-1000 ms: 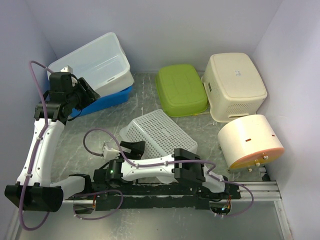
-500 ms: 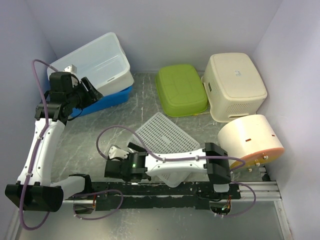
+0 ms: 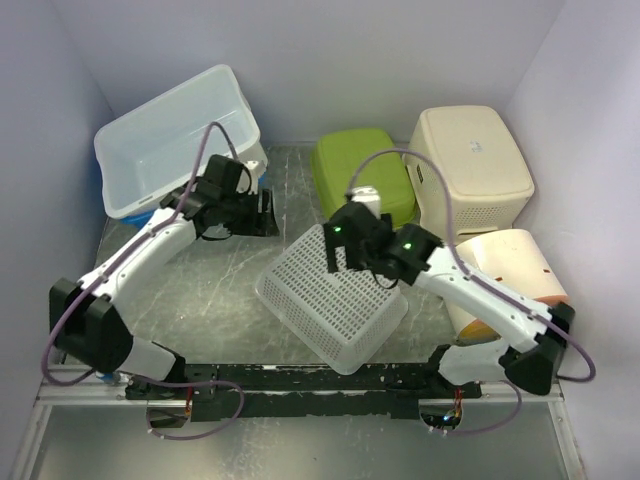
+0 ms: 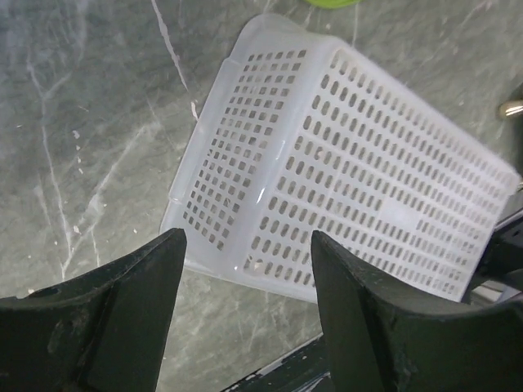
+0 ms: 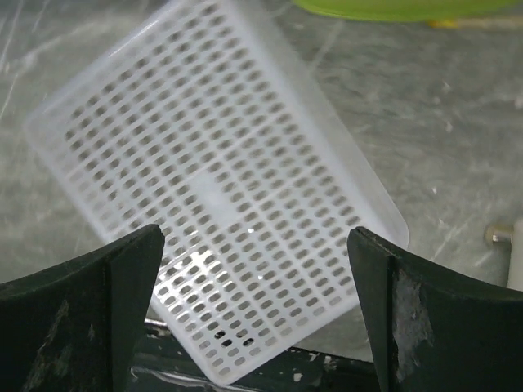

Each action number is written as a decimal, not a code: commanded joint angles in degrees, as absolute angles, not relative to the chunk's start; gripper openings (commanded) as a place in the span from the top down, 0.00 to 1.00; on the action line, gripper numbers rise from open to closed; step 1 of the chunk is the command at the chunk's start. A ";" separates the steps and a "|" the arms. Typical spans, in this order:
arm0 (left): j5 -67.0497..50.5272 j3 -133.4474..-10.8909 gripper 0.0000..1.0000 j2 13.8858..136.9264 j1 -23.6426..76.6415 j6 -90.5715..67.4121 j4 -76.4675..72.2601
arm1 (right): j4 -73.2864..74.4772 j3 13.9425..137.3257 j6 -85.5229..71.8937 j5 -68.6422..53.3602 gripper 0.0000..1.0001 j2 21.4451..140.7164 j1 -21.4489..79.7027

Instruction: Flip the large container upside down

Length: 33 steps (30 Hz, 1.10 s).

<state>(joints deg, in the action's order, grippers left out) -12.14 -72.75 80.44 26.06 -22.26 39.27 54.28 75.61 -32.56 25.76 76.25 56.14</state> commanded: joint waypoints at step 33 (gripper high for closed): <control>-21.24 -60.73 0.29 86.67 39.80 -27.47 30.72 | 36.79 52.11 -51.87 0.02 0.05 71.63 25.84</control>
<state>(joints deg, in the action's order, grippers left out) -16.14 -62.02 88.77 34.06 -21.58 29.89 46.68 47.97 -54.24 1.04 67.22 25.50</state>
